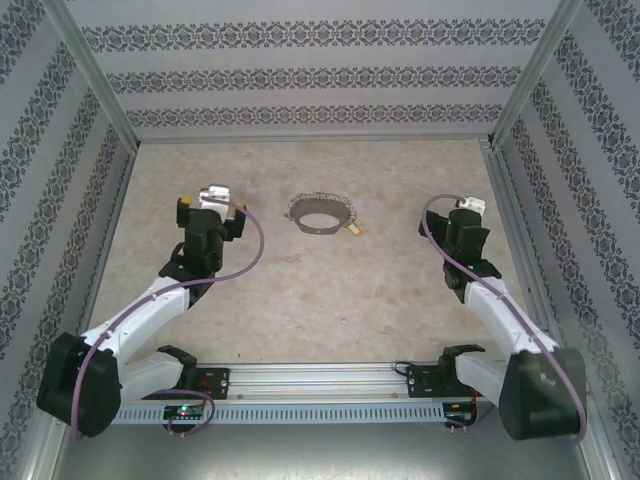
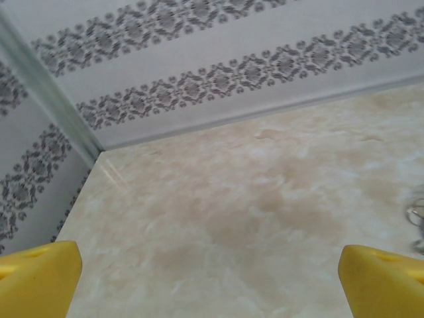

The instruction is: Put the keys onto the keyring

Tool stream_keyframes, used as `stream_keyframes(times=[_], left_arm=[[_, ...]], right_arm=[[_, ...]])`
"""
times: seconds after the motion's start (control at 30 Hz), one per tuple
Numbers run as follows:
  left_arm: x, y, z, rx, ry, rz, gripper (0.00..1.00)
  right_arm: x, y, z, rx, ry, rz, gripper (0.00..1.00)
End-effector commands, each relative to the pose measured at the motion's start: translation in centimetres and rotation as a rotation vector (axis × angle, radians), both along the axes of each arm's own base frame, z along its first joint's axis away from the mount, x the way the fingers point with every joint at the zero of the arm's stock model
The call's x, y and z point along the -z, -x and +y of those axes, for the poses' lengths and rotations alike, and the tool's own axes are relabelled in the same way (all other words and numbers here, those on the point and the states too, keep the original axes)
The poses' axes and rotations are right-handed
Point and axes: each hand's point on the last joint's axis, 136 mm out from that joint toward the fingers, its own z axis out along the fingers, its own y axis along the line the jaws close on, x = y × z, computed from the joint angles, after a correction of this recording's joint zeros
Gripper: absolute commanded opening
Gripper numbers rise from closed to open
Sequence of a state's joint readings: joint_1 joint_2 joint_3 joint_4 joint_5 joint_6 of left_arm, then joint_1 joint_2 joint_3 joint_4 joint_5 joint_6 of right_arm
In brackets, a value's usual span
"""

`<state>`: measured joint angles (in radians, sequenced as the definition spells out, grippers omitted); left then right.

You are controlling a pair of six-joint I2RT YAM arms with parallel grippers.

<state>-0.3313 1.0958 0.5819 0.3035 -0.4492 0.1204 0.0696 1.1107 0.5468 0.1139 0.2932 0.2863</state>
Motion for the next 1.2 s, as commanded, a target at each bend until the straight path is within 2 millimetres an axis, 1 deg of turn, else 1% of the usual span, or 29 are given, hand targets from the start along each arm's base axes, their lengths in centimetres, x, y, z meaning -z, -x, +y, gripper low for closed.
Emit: stream_keyframes(times=[0.0,0.07,0.1,0.13,0.23,0.27,0.3,0.33,0.37,0.43,0.47,0.5,0.57,0.63,0.67,0.7,0.8,1.17], left_arm=[[0.9,0.1,1.8,-0.026,0.121,-0.054,1.00],[2.5,0.1,3.0,-0.063,0.122,-0.043,1.00],[3.4,0.1,3.1,-0.054,0.112,-0.030,1.00],[4.2,0.0,3.4,-0.059,0.101,-0.024,1.00],[6.6,-0.7,3.5,-0.054,0.058,0.006,1.00],[7.2,-0.9,3.6,-0.060,0.050,0.007,1.00],[7.9,-1.2,3.7,-0.053,0.049,0.009,1.00],[8.7,-1.4,3.9,-0.055,0.066,0.019,1.00],[9.3,-1.5,4.0,-0.055,0.075,0.018,1.00],[10.5,-1.7,3.9,-0.031,0.104,0.004,1.00],[10.7,-2.0,4.0,-0.032,0.107,-0.007,1.00],[11.0,-2.1,4.3,-0.037,0.126,0.006,1.00],[11.5,-2.4,4.1,0.018,0.170,0.041,1.00],[12.7,-2.9,4.1,0.041,0.190,0.060,1.00],[12.7,-3.3,4.0,0.051,0.195,0.057,1.00],[12.9,-3.3,4.0,0.063,0.221,0.101,1.00],[13.3,-3.5,4.3,0.076,0.257,0.126,1.00],[13.3,-3.5,4.3,0.077,0.258,0.120,1.00]], right_arm=[[-0.2,-2.2,-1.2,0.034,0.144,-0.066,0.98],[1.2,-3.3,-1.0,0.016,0.207,-0.062,0.98],[2.0,-3.7,-0.7,0.000,0.234,-0.067,0.98],[2.1,-4.2,-0.6,-0.001,0.242,-0.093,0.98],[2.2,-4.5,0.4,-0.059,0.244,-0.104,0.98],[2.7,-4.5,0.6,-0.079,0.236,-0.101,0.98],[3.2,-4.4,1.1,-0.111,0.232,-0.130,0.98],[2.8,-4.4,1.2,-0.114,0.227,-0.175,0.98],[2.8,-4.3,1.3,-0.133,0.210,-0.172,0.98],[3.5,-4.2,1.7,-0.183,0.173,-0.177,0.98],[4.1,-4.4,1.9,-0.204,0.168,-0.186,0.98],[4.0,-4.6,2.0,-0.206,0.168,-0.216,0.98],[4.2,-4.6,2.0,-0.218,0.154,-0.167,0.98],[4.2,-4.8,1.8,-0.217,0.139,-0.190,0.98],[4.2,-4.8,1.8,-0.218,0.140,-0.186,0.98],[4.3,-4.7,1.8,-0.221,0.140,-0.166,0.98],[4.2,-4.6,1.8,-0.222,0.143,-0.177,0.98],[4.3,-4.8,2.0,-0.232,0.138,-0.170,0.98]])
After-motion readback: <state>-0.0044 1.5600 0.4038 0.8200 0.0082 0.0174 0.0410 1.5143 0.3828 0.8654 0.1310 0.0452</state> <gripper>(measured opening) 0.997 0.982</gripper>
